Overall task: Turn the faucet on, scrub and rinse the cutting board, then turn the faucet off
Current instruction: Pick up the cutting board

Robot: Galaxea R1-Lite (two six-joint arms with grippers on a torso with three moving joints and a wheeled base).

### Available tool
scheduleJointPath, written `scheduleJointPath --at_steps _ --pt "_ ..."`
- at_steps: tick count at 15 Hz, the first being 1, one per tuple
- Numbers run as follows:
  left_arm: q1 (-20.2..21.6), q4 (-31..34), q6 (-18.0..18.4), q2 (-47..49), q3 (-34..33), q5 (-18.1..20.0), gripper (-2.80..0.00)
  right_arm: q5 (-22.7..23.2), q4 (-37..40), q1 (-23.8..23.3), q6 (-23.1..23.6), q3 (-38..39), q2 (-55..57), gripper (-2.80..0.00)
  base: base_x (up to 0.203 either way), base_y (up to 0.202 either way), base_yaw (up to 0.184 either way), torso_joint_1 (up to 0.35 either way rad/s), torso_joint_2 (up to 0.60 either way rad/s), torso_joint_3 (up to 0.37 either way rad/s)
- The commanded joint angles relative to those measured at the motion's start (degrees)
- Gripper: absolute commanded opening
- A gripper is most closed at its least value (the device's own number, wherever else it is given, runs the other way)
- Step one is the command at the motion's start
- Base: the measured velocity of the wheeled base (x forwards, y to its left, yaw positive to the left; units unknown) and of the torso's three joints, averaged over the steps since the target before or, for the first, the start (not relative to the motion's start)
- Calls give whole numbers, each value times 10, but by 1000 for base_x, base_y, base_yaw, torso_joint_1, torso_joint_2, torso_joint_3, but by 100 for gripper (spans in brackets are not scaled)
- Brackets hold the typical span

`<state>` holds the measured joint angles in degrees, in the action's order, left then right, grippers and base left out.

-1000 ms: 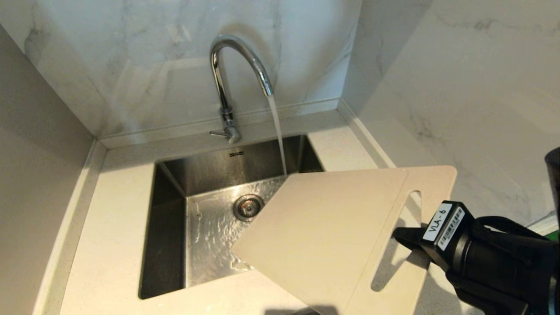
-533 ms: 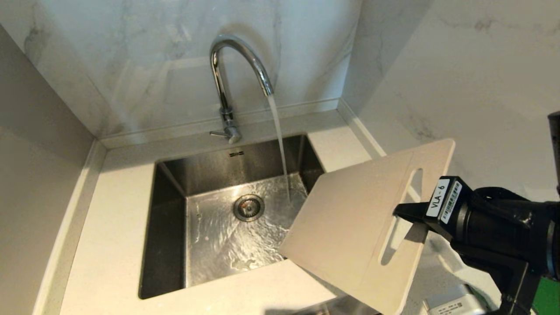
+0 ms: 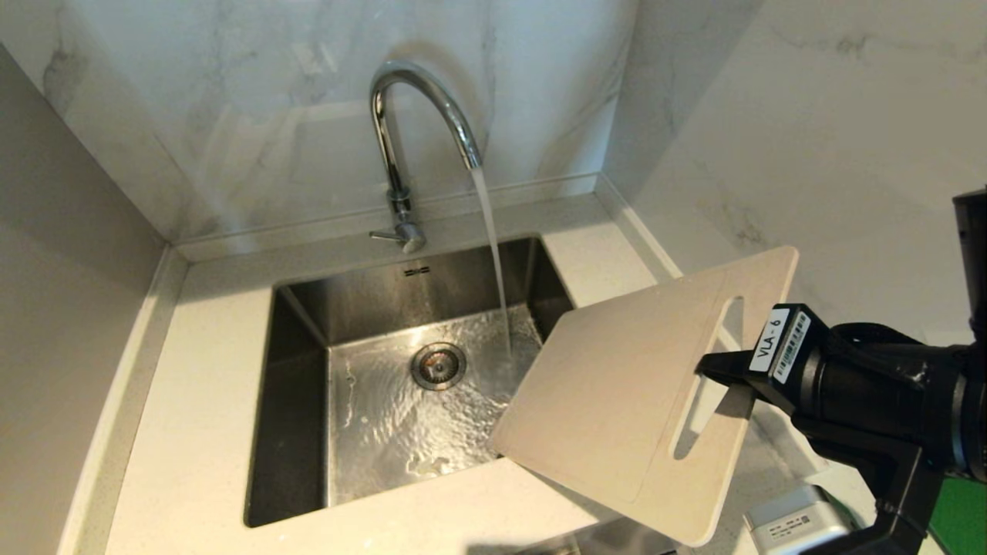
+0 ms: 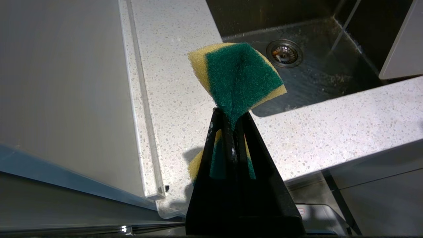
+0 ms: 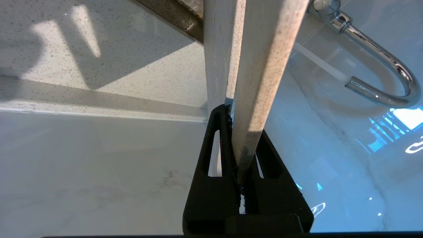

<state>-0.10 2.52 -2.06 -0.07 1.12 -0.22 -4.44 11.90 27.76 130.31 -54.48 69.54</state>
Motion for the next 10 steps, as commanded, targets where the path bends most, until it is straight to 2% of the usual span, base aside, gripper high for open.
scheduleJointPath --at_steps 1,4,6,8,10 --pt "0 0 0 0 -1 -1 -280 -2 1 0 11 -4 -6 -280 0 0 0 0 0 0" --pt "0 0 -1 0 0 0 -280 -8 7 -2 12 -1 -26 -280 0 0 0 0 0 0" --pt "0 0 0 0 0 -1 -280 -34 49 -5 7 2 -49 -280 0 0 0 0 0 0" --pt "0 0 0 0 0 0 -280 -51 86 -10 -16 8 -68 -280 0 0 0 0 0 0" --pt "0 0 0 0 0 0 -280 -51 88 -10 -36 27 -79 -280 0 0 0 0 0 0"
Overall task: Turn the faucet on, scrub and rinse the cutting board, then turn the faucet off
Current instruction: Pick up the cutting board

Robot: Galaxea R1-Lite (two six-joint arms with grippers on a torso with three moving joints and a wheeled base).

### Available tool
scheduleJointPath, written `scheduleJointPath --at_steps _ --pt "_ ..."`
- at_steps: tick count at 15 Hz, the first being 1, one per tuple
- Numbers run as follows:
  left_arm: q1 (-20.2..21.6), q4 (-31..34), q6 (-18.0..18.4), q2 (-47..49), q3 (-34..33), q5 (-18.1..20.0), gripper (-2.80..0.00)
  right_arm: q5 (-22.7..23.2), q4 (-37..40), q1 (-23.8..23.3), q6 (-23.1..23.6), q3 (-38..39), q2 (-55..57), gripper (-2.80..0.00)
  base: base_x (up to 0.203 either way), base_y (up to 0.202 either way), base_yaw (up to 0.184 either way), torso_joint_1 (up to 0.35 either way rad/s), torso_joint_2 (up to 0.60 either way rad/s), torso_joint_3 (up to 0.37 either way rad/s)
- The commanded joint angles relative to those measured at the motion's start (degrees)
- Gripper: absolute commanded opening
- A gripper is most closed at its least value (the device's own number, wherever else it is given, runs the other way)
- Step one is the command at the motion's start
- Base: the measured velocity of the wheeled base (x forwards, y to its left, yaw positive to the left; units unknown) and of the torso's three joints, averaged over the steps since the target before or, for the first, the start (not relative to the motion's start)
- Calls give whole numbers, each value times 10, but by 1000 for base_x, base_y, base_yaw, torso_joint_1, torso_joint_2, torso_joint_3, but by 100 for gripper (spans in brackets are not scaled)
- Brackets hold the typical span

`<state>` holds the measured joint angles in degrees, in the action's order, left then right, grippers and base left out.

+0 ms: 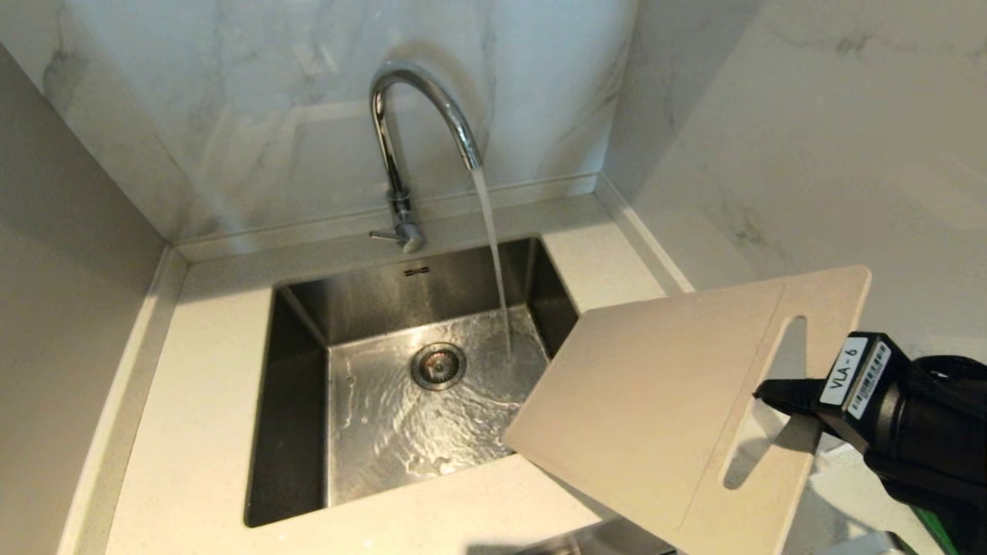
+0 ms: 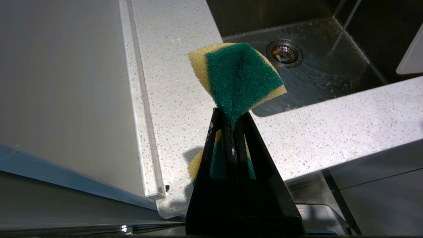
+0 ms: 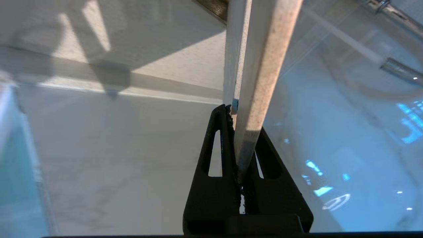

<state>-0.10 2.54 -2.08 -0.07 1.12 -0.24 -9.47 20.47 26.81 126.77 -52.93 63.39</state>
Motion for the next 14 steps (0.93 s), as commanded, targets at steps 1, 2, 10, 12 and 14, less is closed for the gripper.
scheduleJointPath --at_steps 1,2,10,12,14 --pt "0 0 0 0 0 -1 -280 -2 3 -1 -5 16 -18 -280 0 0 0 0 0 0" --pt "0 0 0 0 0 -1 -280 -2 2 -1 -5 16 -16 -280 0 0 0 0 0 0" --pt "0 0 0 0 0 0 -280 1 -83 -1 1 10 -7 -280 0 0 0 0 0 0" --pt "0 0 0 0 -1 0 -280 17 -126 -1 1 12 5 -280 0 0 0 0 0 0" --pt "0 0 -1 0 -1 0 -280 36 -166 -1 2 14 18 -280 0 0 0 0 0 0"
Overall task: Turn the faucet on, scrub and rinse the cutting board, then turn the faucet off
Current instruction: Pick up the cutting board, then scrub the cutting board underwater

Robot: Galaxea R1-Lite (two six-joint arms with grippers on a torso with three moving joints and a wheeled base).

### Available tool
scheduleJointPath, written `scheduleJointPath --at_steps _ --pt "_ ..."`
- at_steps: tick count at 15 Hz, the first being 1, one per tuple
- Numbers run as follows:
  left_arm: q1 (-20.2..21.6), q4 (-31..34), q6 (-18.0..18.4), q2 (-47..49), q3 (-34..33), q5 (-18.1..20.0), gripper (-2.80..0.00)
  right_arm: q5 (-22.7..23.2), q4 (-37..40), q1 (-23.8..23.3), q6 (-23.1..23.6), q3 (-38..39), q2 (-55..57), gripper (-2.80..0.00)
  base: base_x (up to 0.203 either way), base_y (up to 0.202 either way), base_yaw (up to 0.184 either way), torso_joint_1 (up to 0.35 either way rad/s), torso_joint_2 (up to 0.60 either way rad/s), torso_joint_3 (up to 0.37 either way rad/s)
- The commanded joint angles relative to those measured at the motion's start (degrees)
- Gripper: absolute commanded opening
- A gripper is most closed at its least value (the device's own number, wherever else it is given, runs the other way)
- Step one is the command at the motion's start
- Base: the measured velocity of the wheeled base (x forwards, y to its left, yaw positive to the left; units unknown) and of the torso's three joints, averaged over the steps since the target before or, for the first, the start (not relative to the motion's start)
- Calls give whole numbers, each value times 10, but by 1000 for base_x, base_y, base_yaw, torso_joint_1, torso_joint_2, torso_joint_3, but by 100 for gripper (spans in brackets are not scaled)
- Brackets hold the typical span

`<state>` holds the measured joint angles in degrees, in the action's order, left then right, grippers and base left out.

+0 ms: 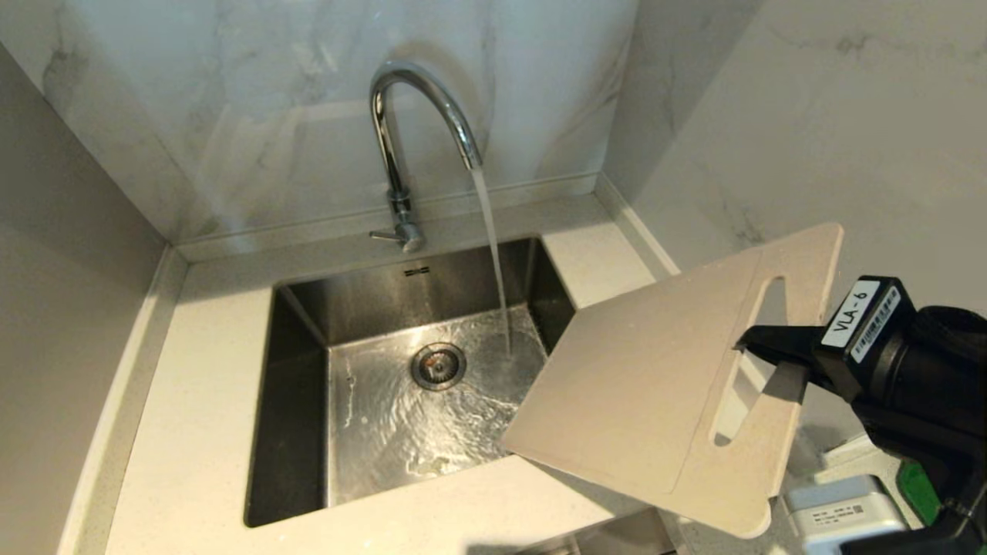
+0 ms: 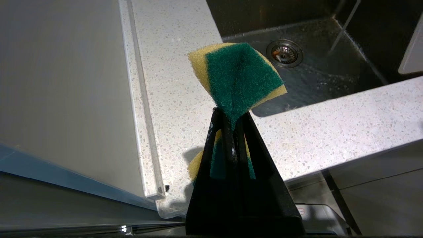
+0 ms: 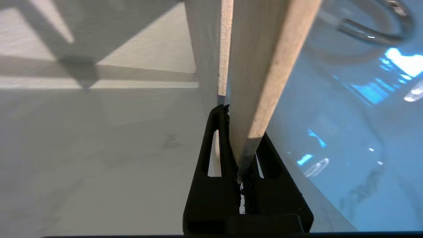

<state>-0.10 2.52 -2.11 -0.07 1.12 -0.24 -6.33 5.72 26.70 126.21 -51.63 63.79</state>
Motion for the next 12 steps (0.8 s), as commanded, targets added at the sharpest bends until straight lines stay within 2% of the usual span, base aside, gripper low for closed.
scheduleJointPath --at_steps 1,3,8,12 --pt "0 0 0 0 -1 -1 -280 8 -36 0 8 1 19 -280 0 0 0 0 0 0" --pt "0 0 -1 0 -1 0 -280 16 -54 0 7 0 26 -280 0 0 0 0 0 0" --pt "0 0 0 0 0 0 -280 79 -129 0 5 -3 74 -280 0 0 0 0 0 0" --pt "0 0 0 0 -1 0 -280 106 -162 0 7 -7 102 -280 0 0 0 0 0 0"
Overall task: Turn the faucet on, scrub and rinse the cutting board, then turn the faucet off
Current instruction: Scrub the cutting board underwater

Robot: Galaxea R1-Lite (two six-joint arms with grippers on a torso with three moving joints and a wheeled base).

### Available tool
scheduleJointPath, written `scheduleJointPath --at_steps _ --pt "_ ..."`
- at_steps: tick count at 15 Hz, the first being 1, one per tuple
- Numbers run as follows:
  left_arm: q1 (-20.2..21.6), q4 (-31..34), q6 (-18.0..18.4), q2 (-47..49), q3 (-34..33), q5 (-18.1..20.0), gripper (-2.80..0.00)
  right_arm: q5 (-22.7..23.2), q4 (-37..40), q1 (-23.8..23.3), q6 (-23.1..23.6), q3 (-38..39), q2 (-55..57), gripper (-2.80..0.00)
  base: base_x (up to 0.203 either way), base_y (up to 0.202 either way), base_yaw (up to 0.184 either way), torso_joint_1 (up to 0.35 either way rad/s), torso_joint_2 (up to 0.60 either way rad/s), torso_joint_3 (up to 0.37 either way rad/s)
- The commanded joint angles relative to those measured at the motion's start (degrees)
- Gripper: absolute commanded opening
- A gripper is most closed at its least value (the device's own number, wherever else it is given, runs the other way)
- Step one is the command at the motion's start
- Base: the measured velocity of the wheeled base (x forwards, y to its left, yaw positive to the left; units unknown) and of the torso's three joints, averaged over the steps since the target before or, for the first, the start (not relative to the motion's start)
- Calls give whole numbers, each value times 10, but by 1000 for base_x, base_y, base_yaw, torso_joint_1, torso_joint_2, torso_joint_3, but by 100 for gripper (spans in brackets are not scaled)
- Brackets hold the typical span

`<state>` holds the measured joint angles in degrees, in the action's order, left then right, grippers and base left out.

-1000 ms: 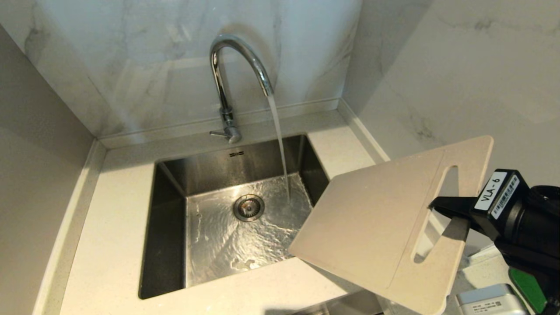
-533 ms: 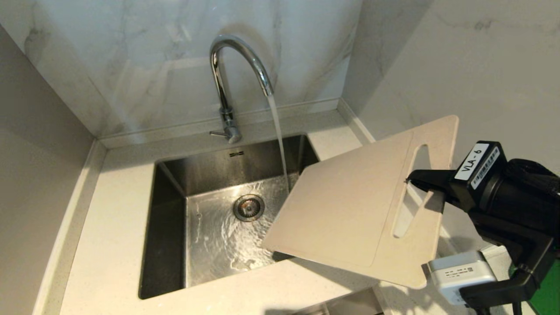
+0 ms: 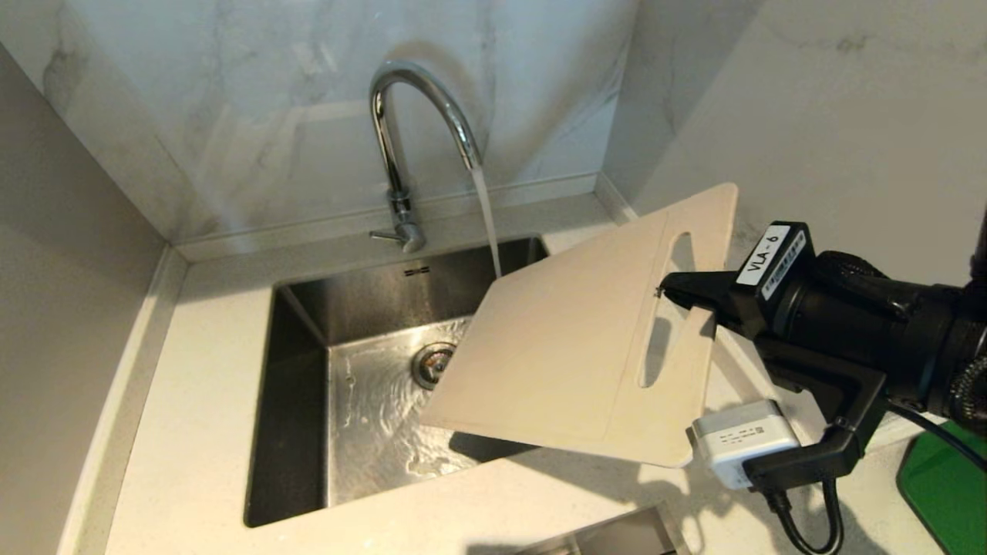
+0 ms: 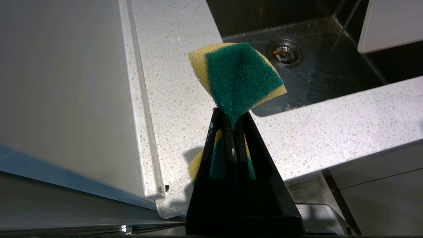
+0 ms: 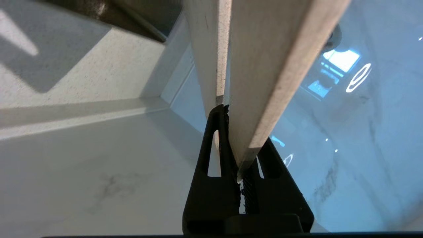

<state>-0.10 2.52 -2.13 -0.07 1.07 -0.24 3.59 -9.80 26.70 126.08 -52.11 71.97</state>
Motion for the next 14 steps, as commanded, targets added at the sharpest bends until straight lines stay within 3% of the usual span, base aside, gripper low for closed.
scheduleJointPath --at_steps 1,5,14 --pt "0 0 -1 0 0 0 -280 18 -19 0 9 -6 32 -280 0 0 0 0 0 0" --pt "0 -1 0 0 0 0 -280 56 -70 0 10 -17 74 -280 0 0 0 0 0 0" --pt "0 -2 0 0 0 0 -280 92 -73 -20 45 -88 147 -280 0 0 0 0 0 0"
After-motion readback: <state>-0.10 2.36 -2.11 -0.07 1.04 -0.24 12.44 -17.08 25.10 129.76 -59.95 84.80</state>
